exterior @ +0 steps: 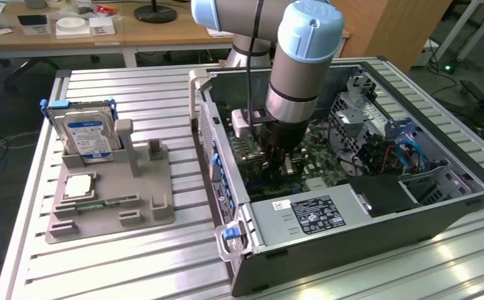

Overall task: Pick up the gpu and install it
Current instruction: 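Insert the gpu into the slot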

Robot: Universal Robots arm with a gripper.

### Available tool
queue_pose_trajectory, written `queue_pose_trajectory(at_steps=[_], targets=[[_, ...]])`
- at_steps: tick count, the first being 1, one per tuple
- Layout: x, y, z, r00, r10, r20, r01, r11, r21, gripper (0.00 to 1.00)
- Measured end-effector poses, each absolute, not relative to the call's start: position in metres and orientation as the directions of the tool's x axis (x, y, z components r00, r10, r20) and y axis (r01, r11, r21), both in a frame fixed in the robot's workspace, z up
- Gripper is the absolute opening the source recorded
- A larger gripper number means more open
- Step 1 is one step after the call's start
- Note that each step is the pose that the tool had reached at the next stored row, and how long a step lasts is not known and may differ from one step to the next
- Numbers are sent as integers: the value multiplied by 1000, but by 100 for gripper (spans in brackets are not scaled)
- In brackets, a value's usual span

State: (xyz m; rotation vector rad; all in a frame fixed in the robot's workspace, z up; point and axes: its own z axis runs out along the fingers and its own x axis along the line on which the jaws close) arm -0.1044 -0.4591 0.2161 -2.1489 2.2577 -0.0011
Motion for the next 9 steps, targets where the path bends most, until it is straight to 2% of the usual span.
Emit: queue_pose_trajectory(at_steps=[9], targets=[[-106,-459,210,-49,-999,-16,-999,49,-18,28]])
